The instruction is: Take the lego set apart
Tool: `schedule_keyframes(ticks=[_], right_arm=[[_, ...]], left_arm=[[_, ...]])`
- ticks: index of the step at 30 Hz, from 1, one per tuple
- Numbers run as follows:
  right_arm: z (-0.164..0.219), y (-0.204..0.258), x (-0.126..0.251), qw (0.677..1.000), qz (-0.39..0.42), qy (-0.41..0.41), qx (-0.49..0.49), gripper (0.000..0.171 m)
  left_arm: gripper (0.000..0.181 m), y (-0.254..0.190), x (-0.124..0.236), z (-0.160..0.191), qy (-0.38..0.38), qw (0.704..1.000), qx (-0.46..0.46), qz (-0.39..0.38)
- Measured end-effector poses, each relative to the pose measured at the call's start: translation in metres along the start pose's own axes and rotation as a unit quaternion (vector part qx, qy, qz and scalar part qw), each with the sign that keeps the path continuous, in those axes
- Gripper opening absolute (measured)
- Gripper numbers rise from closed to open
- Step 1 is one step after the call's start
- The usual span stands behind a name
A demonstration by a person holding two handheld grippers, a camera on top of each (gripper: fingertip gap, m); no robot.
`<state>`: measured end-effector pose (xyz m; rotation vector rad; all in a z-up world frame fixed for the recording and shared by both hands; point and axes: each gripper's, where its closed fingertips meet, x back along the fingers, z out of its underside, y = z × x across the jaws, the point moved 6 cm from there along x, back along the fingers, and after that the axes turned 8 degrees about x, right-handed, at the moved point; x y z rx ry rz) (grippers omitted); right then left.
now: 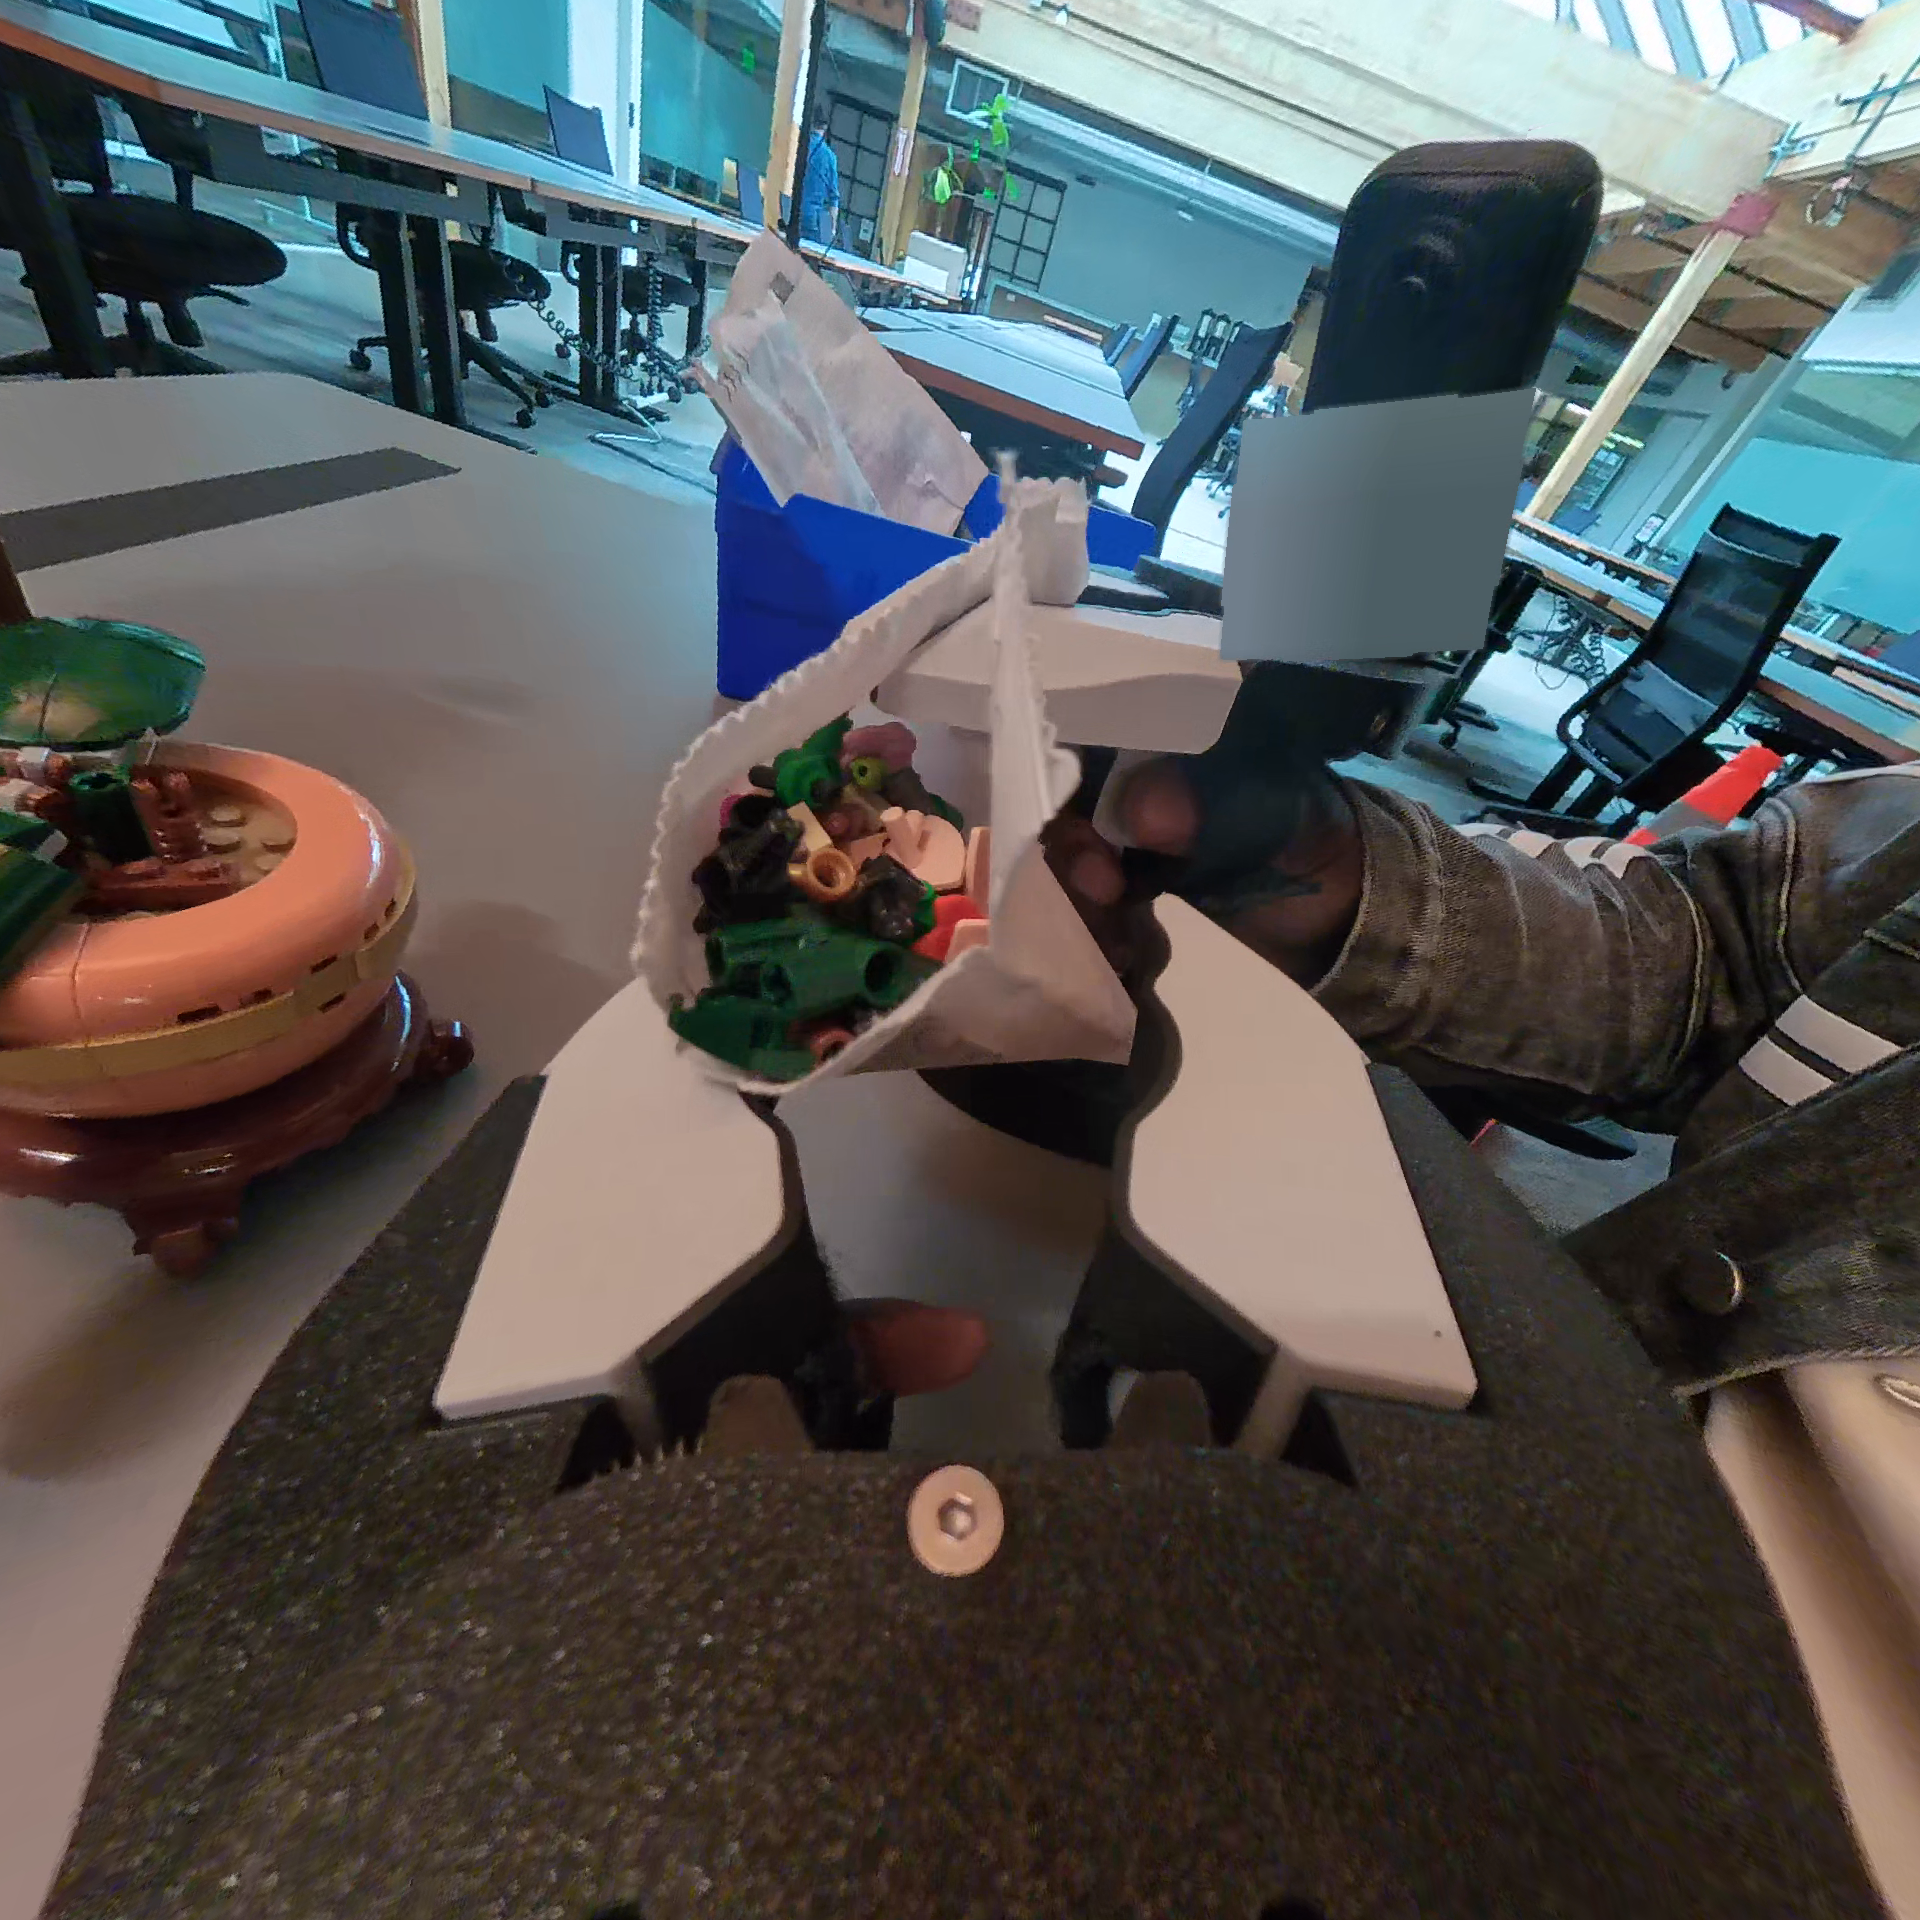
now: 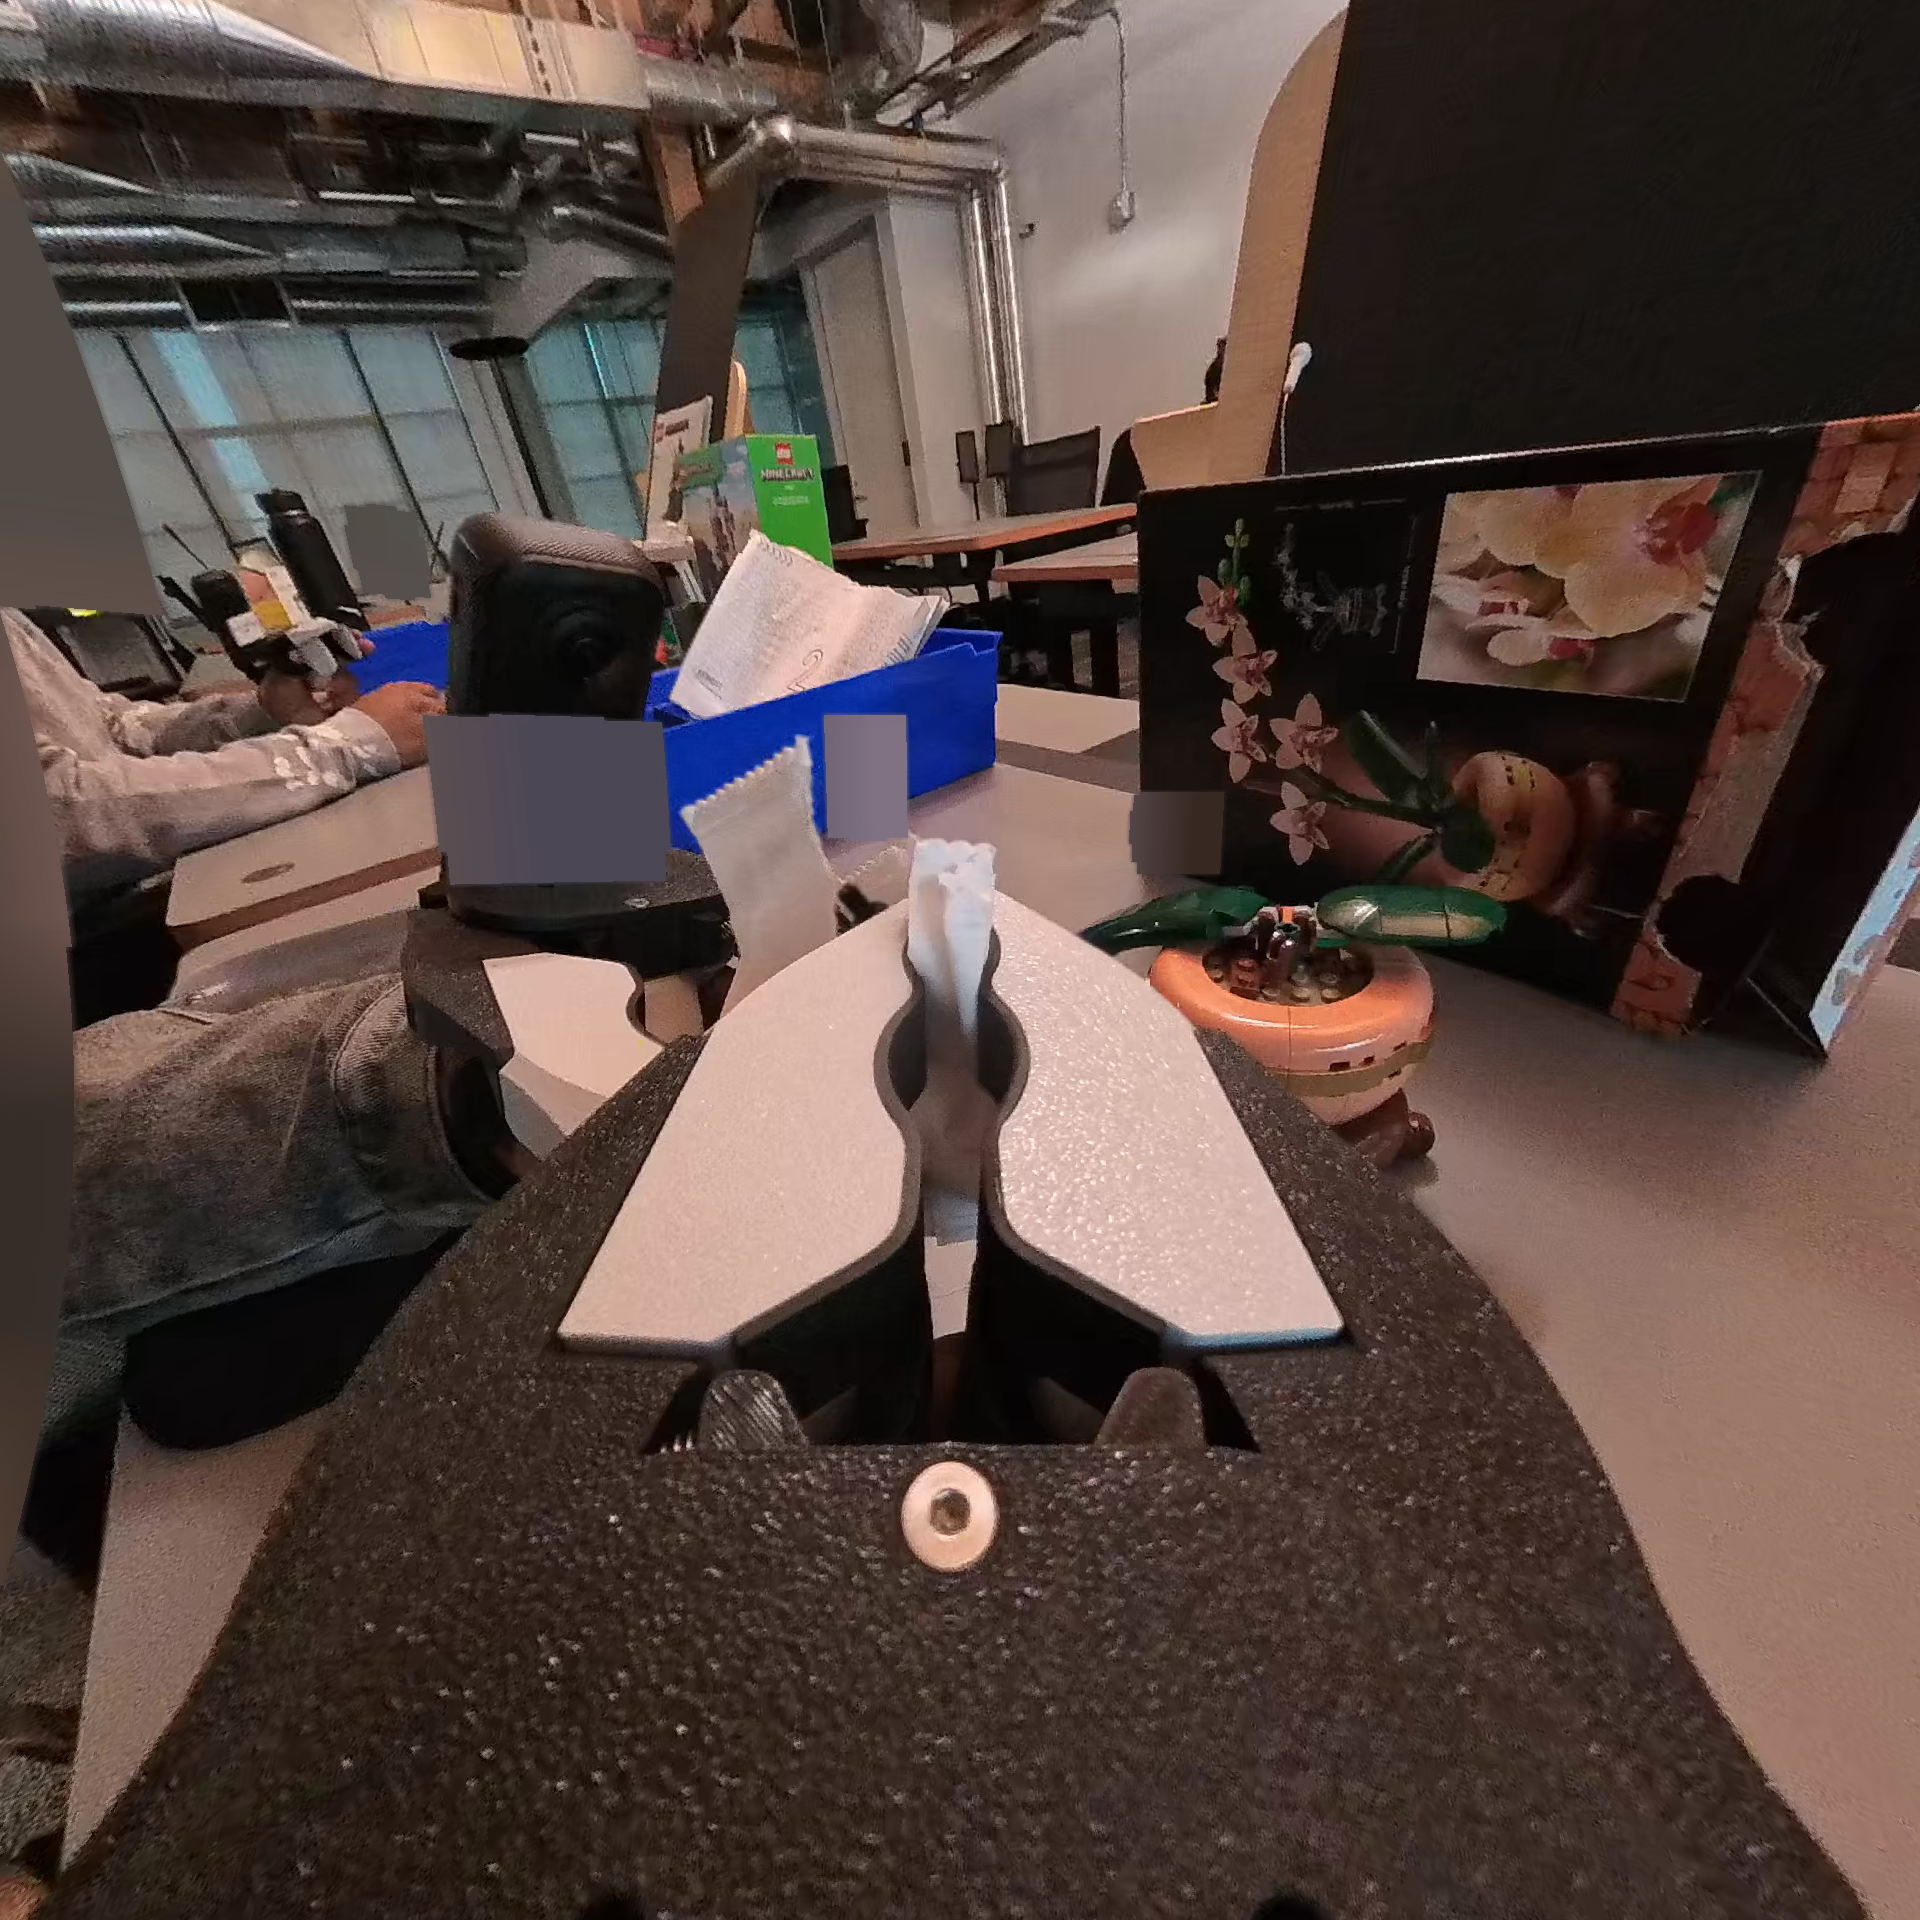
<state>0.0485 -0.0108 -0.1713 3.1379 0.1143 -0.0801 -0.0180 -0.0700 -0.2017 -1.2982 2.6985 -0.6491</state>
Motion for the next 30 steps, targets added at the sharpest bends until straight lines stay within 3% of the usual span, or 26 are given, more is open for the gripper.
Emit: schedule_keyframes(ticks=[15,30], right_arm=[[-0.016,-0.007,0.018,0.999,0.020,-0.049,0.013,0.003],[-0.051,-0.047,0.066,0.993,0.086,-0.050,0.063,0.002]], left_arm=[[0.070,-0.013,-0.005,-0.012,0.003,0.999,-0.047,-0.008],[0.069,-0.017,-0.020,-0.003,0.031,0.997,-0.066,0.005]])
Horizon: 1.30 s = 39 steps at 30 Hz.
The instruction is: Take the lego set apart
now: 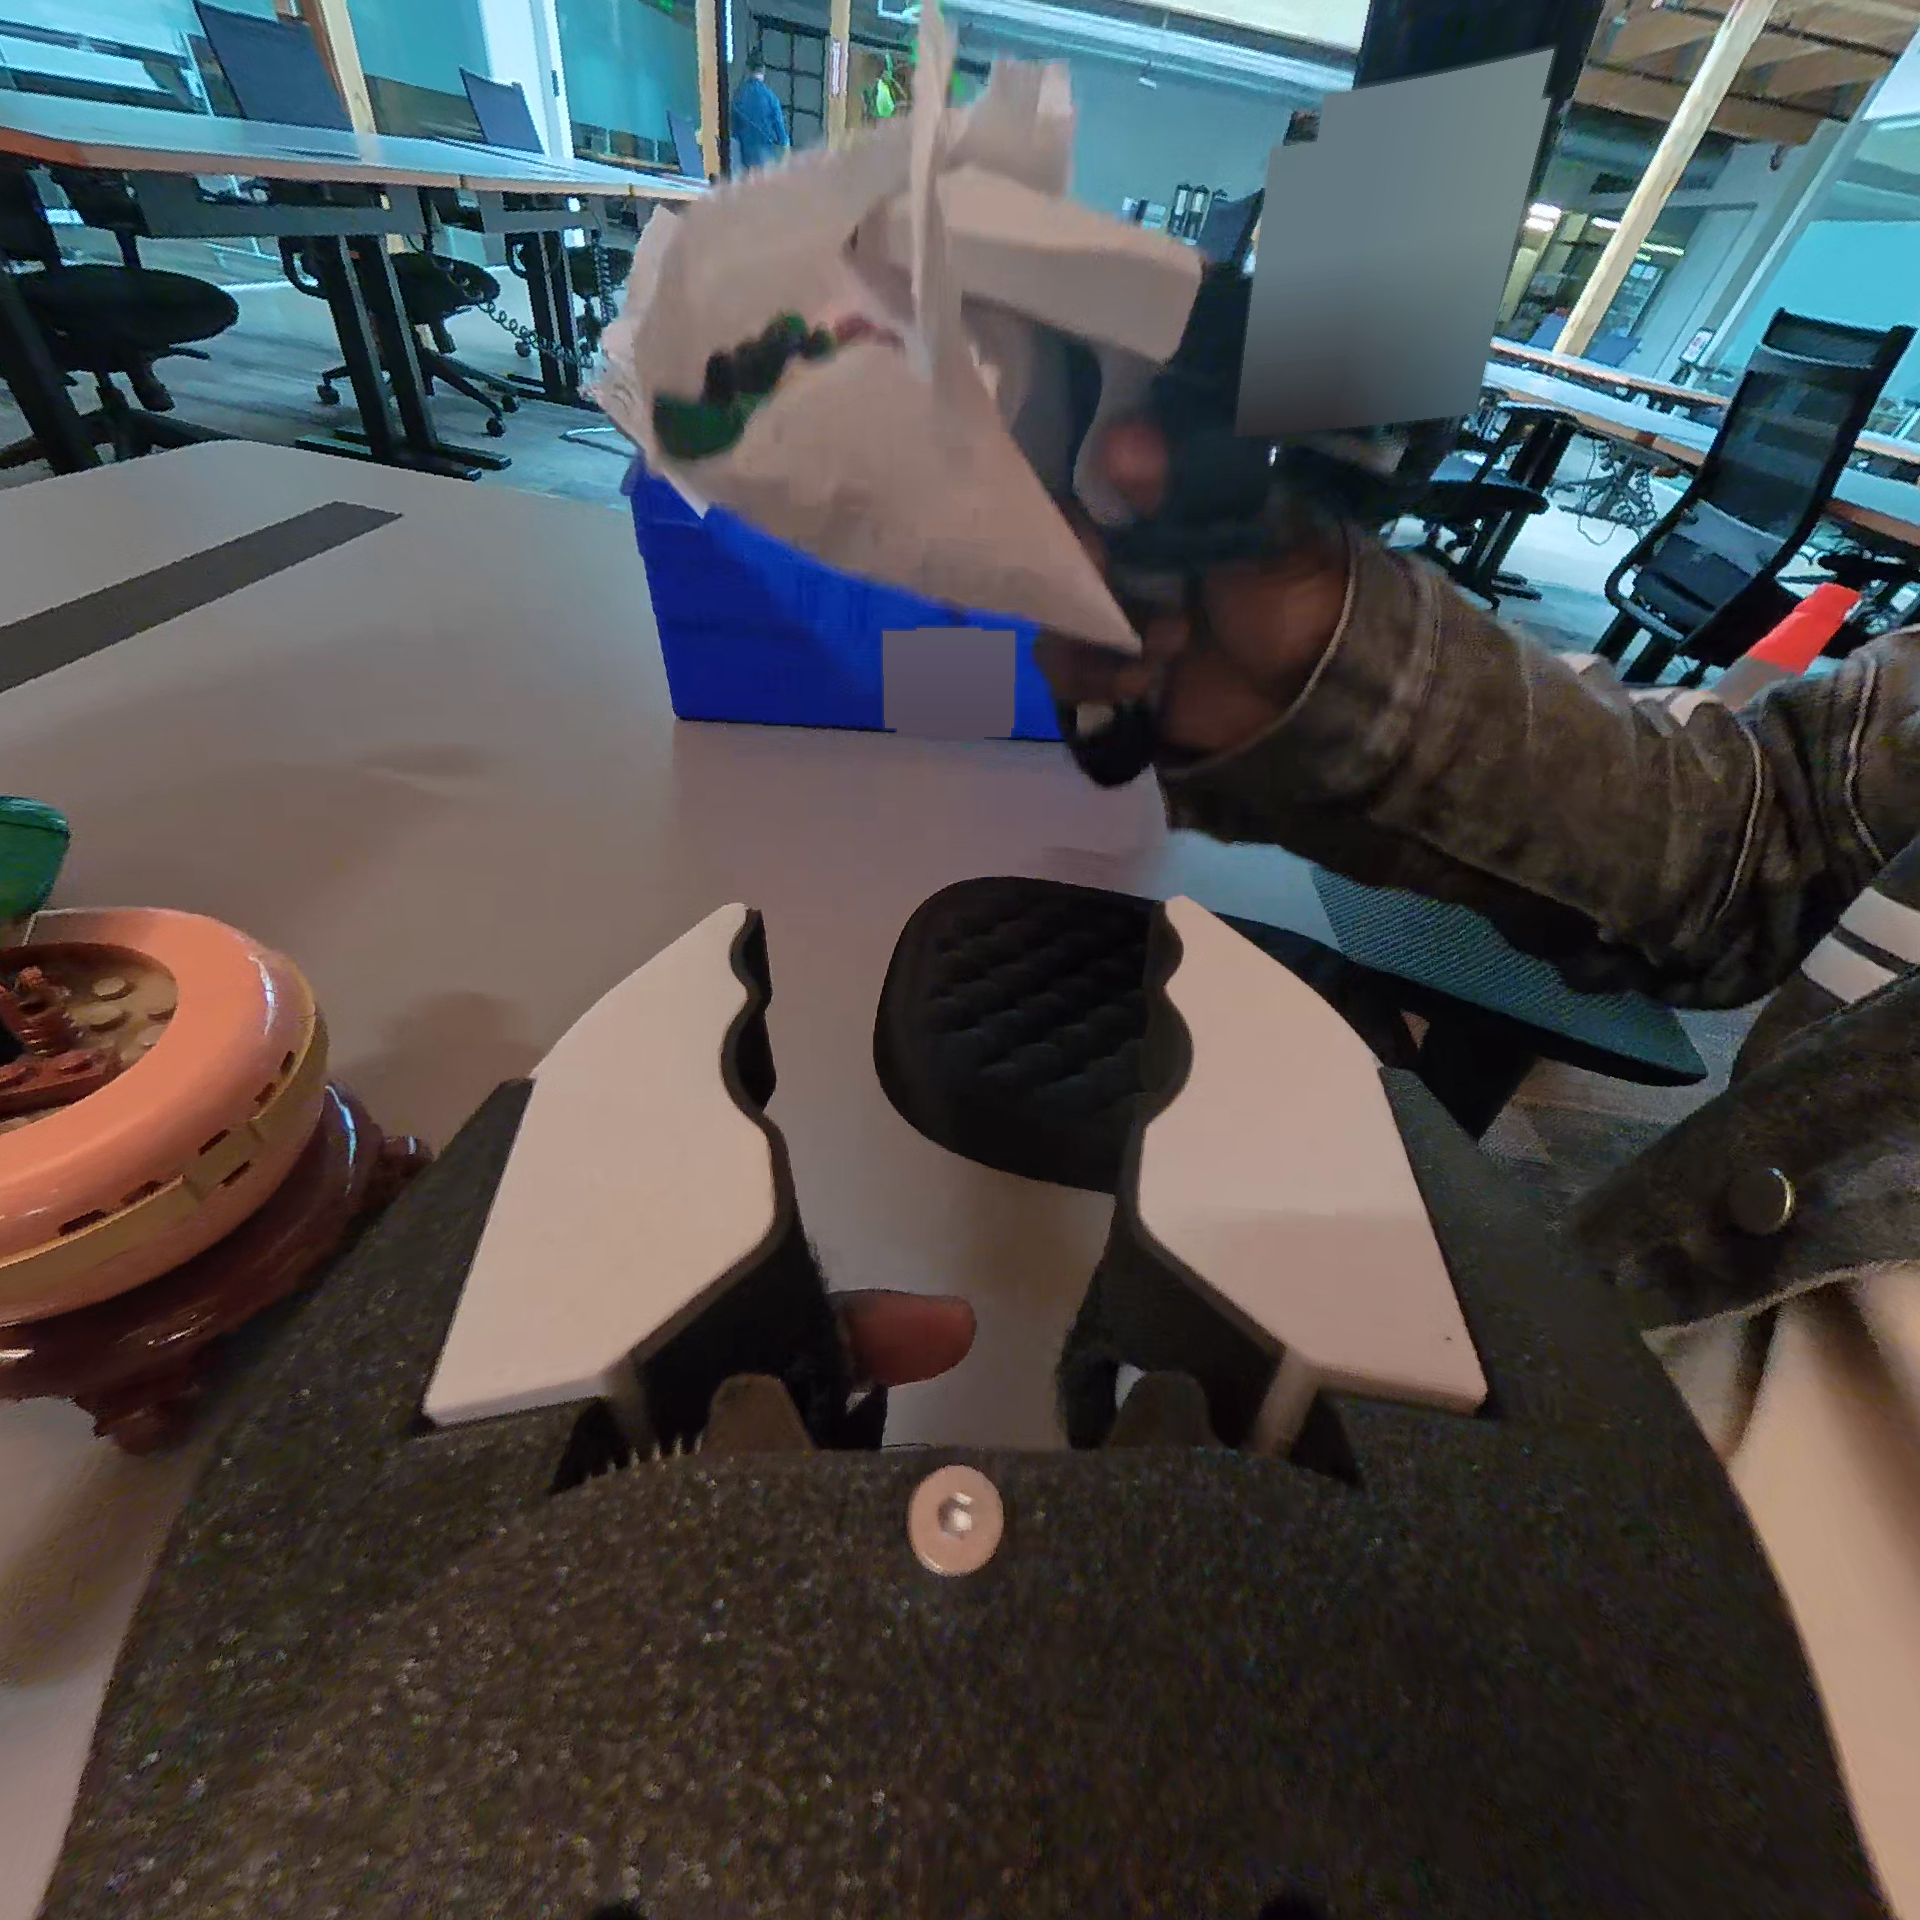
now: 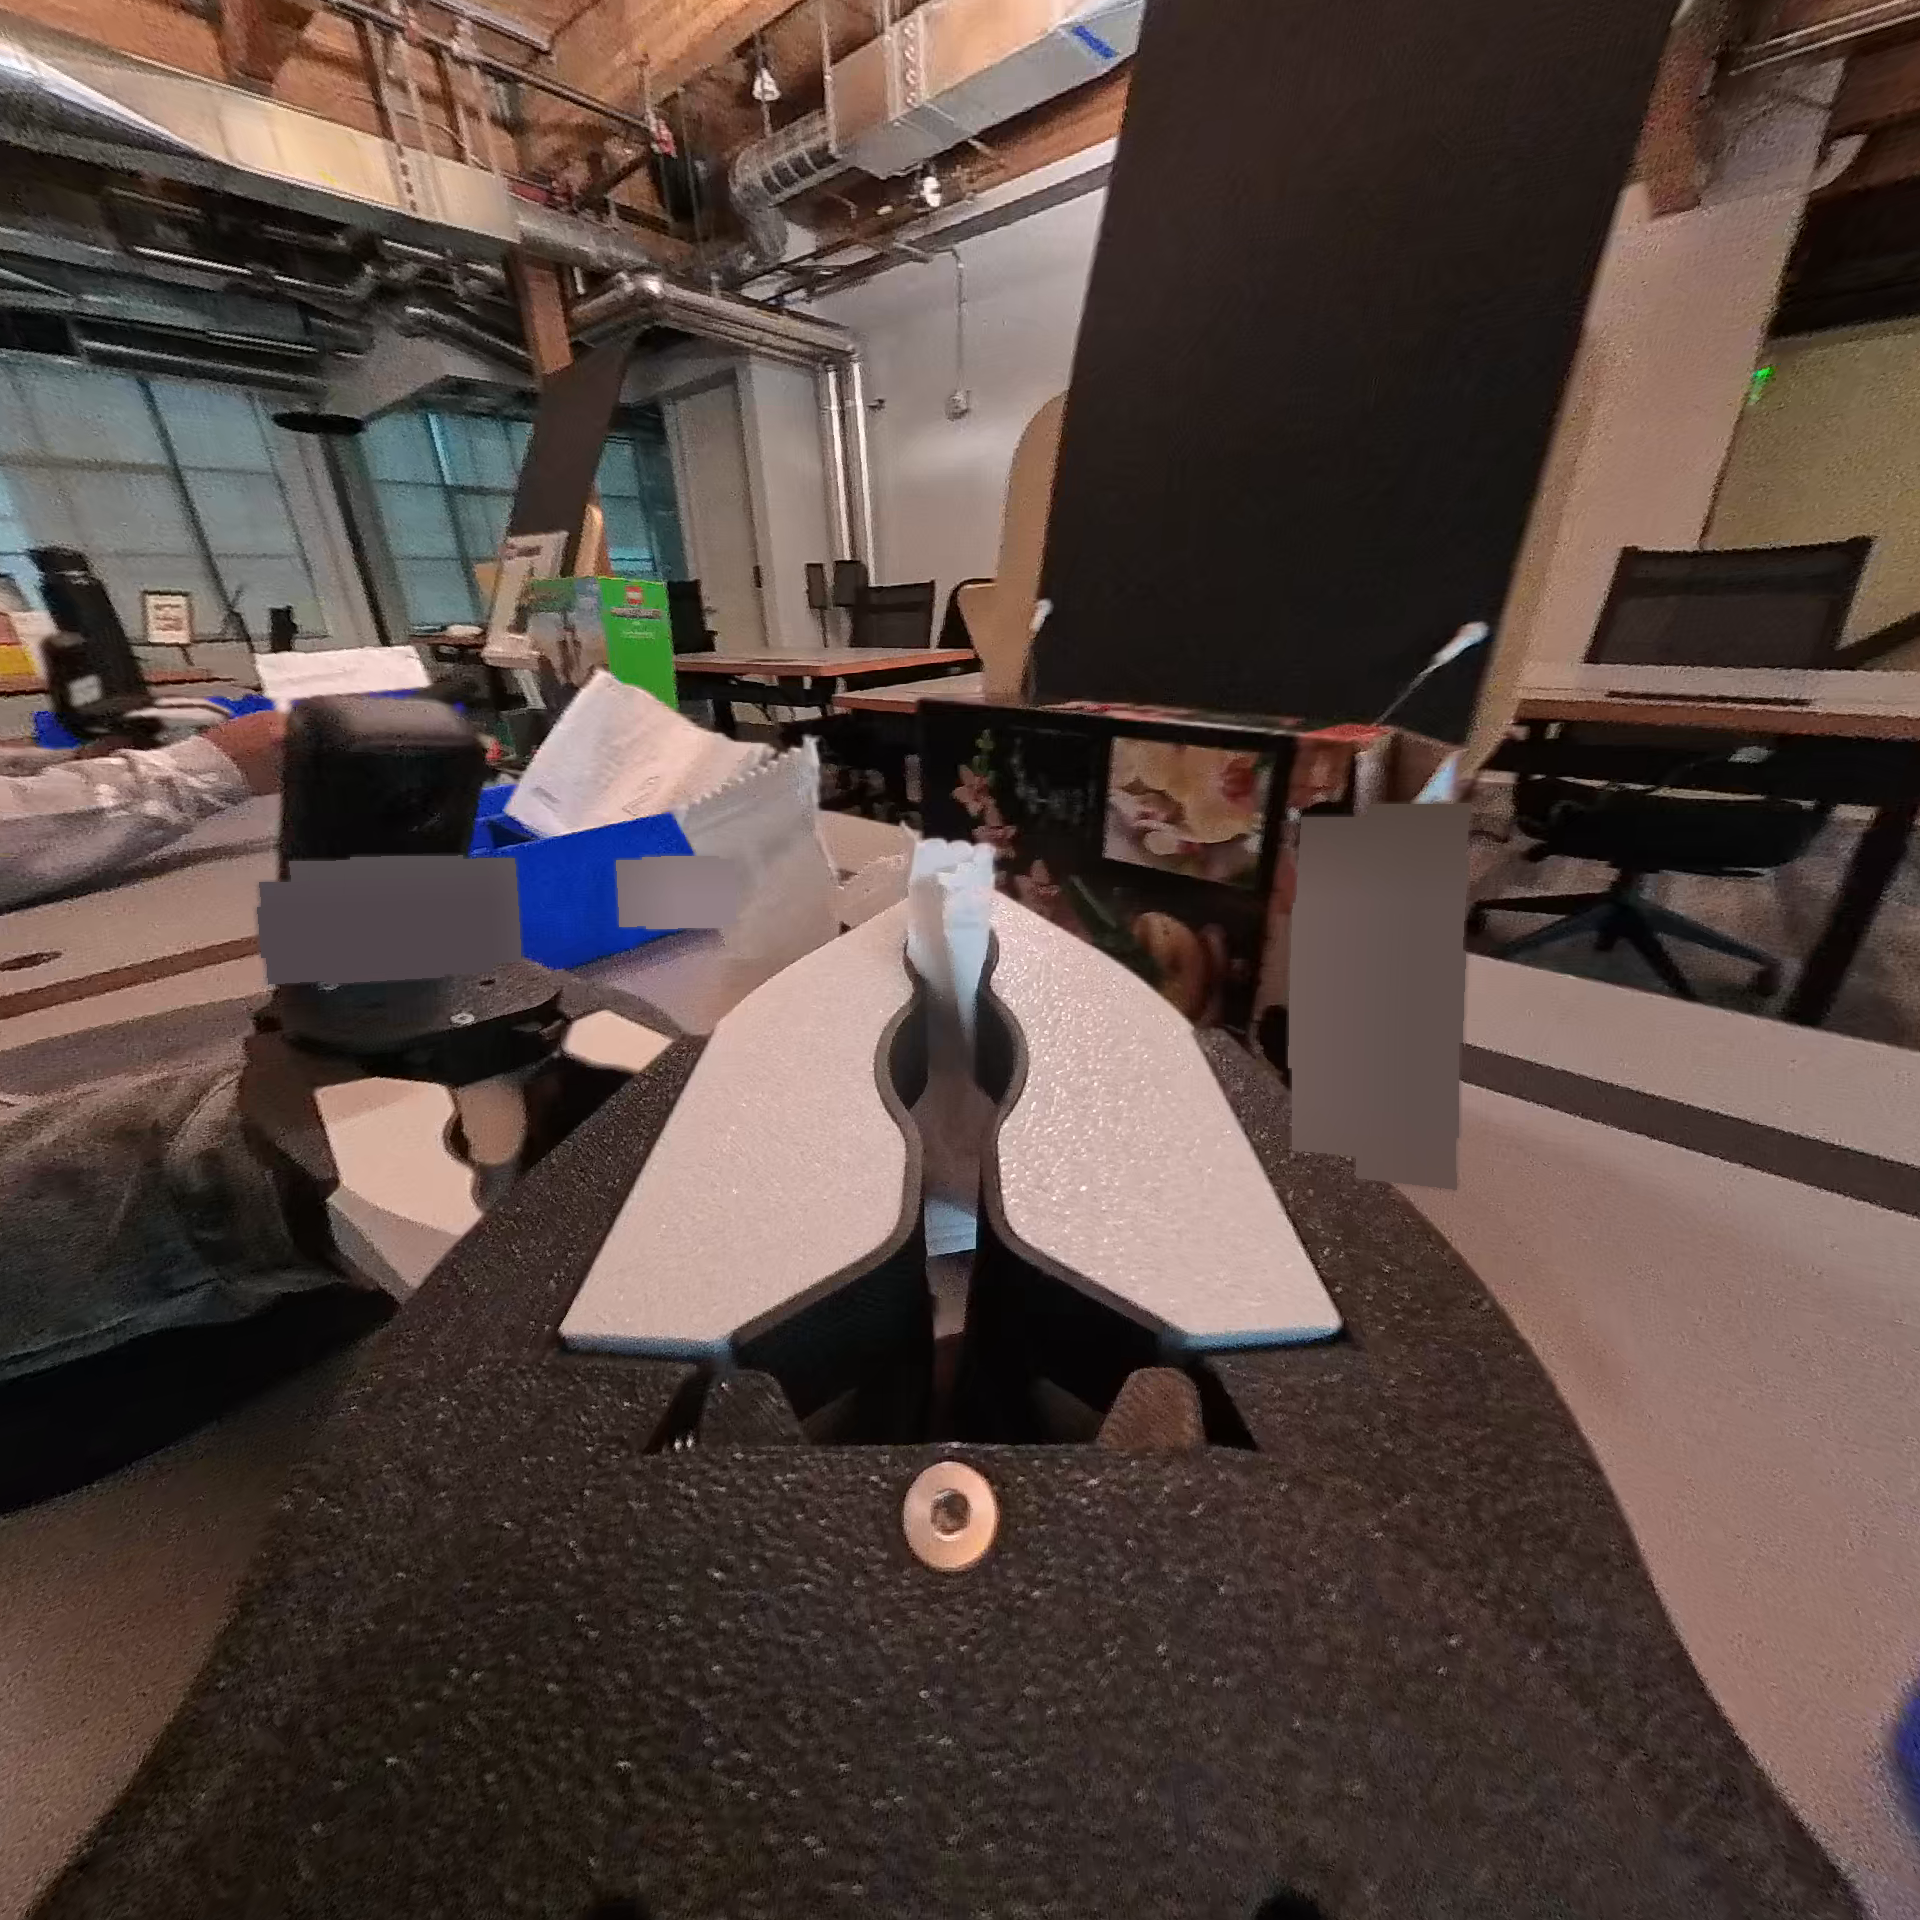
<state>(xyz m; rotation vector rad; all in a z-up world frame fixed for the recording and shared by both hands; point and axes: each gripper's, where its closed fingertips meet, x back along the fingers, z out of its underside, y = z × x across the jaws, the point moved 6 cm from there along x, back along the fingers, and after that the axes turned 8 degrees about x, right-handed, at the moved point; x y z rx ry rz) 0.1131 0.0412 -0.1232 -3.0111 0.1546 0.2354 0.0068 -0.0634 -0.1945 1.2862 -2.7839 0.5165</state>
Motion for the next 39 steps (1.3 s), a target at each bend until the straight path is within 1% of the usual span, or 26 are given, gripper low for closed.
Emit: schedule_keyframes(ticks=[6,9,12,16,20,24,28,39], right_arm=[[-0.036,-0.047,0.043,0.996,0.061,0.033,0.055,0.002],[-0.052,-0.076,0.075,0.992,0.099,0.052,0.063,0.002],[-0.059,-0.104,0.110,0.985,0.141,0.075,0.071,0.002],[-0.048,-0.136,0.155,0.969,0.187,0.126,0.096,0.002],[-0.012,-0.162,0.187,0.951,0.204,0.207,0.109,0.002],[0.021,-0.176,0.200,0.943,0.194,0.254,0.092,0.002],[0.038,-0.179,0.202,0.942,0.179,0.266,0.103,0.003],[0.048,-0.173,0.215,0.945,0.185,0.251,0.102,0.003]], left_arm=[[0.068,0.006,0.004,0.012,0.011,1.000,0.003,-0.010],[0.068,0.009,0.006,0.015,0.010,1.000,0.007,-0.013],[0.068,0.011,0.008,0.012,0.002,1.000,0.003,-0.015],[0.068,0.013,0.009,0.010,-0.002,1.000,-0.010,-0.022],[0.067,0.017,0.010,0.011,0.004,0.999,-0.016,-0.034],[0.067,0.021,0.010,0.012,0.008,0.999,-0.016,-0.046],[0.067,0.023,0.009,0.015,0.017,0.998,-0.016,-0.052],[0.067,0.029,0.007,0.022,0.033,0.998,-0.014,-0.055]])
